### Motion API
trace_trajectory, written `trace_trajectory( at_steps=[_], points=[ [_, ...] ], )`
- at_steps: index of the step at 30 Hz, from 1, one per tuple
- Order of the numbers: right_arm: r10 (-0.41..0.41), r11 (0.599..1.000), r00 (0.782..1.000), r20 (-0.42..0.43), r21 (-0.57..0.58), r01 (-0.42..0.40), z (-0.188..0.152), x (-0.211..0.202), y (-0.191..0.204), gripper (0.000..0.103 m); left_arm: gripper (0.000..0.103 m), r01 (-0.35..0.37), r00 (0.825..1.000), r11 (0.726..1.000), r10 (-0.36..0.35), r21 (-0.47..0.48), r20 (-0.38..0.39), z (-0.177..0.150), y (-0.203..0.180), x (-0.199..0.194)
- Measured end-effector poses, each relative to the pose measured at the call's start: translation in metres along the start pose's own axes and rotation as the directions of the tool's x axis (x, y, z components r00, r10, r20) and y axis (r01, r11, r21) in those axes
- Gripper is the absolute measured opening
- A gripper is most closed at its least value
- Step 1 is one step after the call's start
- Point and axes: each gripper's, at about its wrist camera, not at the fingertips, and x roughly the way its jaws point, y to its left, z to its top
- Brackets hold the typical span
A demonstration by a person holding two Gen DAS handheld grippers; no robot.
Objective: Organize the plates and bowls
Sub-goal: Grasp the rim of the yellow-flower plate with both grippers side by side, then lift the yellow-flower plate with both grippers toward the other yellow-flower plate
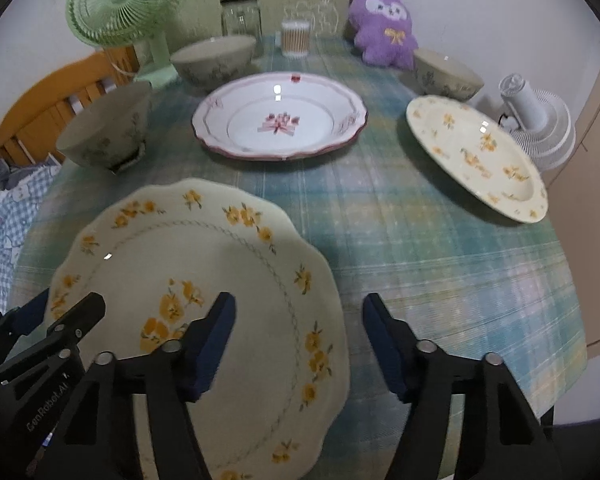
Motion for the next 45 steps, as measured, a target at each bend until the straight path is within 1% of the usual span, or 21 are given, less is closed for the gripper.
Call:
trace_trajectory(
  at_steps=[1, 3, 5, 7, 12, 15, 20, 22, 24, 31, 38, 45],
  points=[
    [-0.001, 1.000, 1.000, -0.012, 0.003, 0.001, 0.000, 0.003, 0.000, 0.065, 0.051, 0.003, 1.000, 1.000, -0.003, -0.001, -0.006, 0.001, 0.002, 0.002],
    [-0.001, 1.000, 1.000, -0.028, 0.010, 0.002, 0.002, 0.009, 0.001, 0.058, 0.046, 0.010, 1.000, 1.000, -0.010, 0.002, -0.011, 0.005, 0.003, 0.004],
    [-0.009, 1.000, 0.999, -0.041, 0.018, 0.010, 0.003, 0.014, 0.002, 0.054, 0.042, 0.006, 1.000, 1.000, -0.006, 0.010, -0.018, 0.007, 0.003, 0.008],
    [-0.028, 0.999, 0.998, -0.054, 0.031, 0.030, 0.006, 0.017, 0.001, 0.051, 0.042, 0.013, 1.000, 1.000, -0.013, 0.016, -0.025, 0.009, 0.004, 0.009],
    [-0.022, 0.999, 0.997, -0.073, 0.031, 0.024, 0.010, 0.020, 0.001, 0.053, 0.043, 0.023, 0.999, 0.999, -0.022, 0.026, -0.034, 0.013, 0.005, 0.012],
    [-0.019, 0.999, 0.996, -0.087, 0.038, 0.023, 0.011, 0.021, 0.000, 0.053, 0.043, -0.001, 0.999, 0.999, 0.002, 0.041, -0.037, 0.015, 0.001, 0.012],
    [-0.002, 1.000, 0.993, -0.120, 0.031, 0.006, 0.013, 0.020, -0.004, 0.053, 0.043, -0.011, 0.999, 1.000, 0.011, 0.011, -0.050, 0.019, -0.004, 0.011],
    [-0.004, 1.000, 0.993, -0.120, 0.030, 0.007, 0.014, 0.018, -0.011, 0.052, 0.043, -0.017, 0.999, 1.000, 0.018, 0.016, -0.044, 0.020, -0.014, 0.008],
    [-0.007, 1.000, 0.995, -0.100, 0.030, 0.010, 0.017, 0.015, -0.021, 0.052, 0.043, -0.019, 0.999, 1.000, 0.019, 0.025, -0.029, 0.020, -0.024, 0.006],
    [0.010, 1.000, 0.997, -0.082, 0.029, -0.008, 0.028, 0.013, -0.069, 0.052, 0.043, -0.041, 0.999, 0.999, 0.041, 0.026, -0.006, 0.020, -0.068, 0.004],
    [0.014, 0.999, 0.997, -0.074, 0.032, -0.011, 0.035, 0.015, -0.115, 0.052, 0.043, -0.048, 0.999, 0.998, 0.048, 0.029, -0.010, 0.021, -0.113, 0.011],
    [0.015, 1.000, 0.996, -0.085, 0.027, -0.013, 0.033, 0.022, -0.134, 0.052, 0.043, -0.050, 0.998, 0.999, 0.050, 0.017, -0.028, 0.022, -0.133, 0.022]
  ],
)
